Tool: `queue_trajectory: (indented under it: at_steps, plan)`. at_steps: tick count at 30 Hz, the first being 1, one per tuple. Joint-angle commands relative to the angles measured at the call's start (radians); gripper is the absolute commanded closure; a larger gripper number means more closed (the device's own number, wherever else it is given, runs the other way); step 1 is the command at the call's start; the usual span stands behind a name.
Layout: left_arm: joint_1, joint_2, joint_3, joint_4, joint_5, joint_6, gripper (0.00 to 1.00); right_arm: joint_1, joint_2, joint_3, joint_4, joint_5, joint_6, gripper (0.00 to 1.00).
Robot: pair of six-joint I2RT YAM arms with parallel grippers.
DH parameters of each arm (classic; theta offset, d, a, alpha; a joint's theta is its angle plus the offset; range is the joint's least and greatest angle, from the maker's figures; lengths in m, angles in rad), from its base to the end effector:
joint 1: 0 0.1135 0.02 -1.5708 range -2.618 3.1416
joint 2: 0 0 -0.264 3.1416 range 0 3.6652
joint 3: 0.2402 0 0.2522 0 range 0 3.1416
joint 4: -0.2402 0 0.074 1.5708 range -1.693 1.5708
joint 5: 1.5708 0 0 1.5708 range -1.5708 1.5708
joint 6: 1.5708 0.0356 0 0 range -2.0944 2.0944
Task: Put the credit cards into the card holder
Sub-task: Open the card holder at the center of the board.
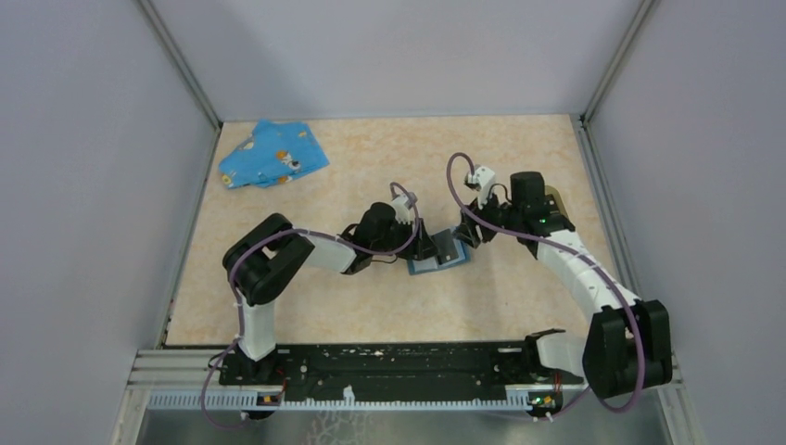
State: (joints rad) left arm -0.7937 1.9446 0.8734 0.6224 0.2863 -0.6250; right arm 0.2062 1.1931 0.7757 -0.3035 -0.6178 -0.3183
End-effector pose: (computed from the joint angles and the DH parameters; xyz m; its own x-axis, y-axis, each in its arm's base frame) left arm 0.2620 -0.2807 0.1261 -0.7513 -0.0366 -0.6590 0.5213 0.5794 -0.6265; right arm 0.2388 0.0710 0.2464 -0.4281 -0.3502 -0.8331 -0.7652 0.6309 0.1280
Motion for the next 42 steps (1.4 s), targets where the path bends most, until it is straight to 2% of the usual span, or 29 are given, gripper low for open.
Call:
queue_trajectory:
  at_steps: [1, 5, 14, 19, 27, 34, 42]
  plan:
    - [0.024, 0.026, 0.012, -0.066, 0.038, 0.043, 0.39, -0.006, 0.127, 0.097, 0.024, -0.178, 0.052, 0.47]
    - [0.028, 0.035, -0.006, -0.026, 0.066, 0.018, 0.39, -0.006, 0.272, 0.120, 0.021, -0.169, 0.169, 0.59]
    - [0.028, 0.074, -0.035, 0.049, 0.106, -0.029, 0.39, -0.006, 0.331, 0.085, 0.044, 0.015, 0.250, 0.60]
    - [0.028, 0.083, -0.043, 0.073, 0.119, -0.045, 0.39, -0.006, 0.369, 0.083, 0.033, 0.019, 0.263, 0.59]
    - [0.028, 0.090, -0.058, 0.100, 0.133, -0.059, 0.39, -0.006, 0.424, 0.089, 0.022, -0.044, 0.287, 0.60]
    - [0.028, 0.096, -0.068, 0.142, 0.169, -0.065, 0.38, -0.007, 0.424, 0.084, 0.041, -0.187, 0.346, 0.70]
    - [0.028, 0.093, -0.082, 0.194, 0.201, -0.067, 0.32, -0.036, 0.474, 0.063, 0.123, -0.353, 0.464, 0.71]
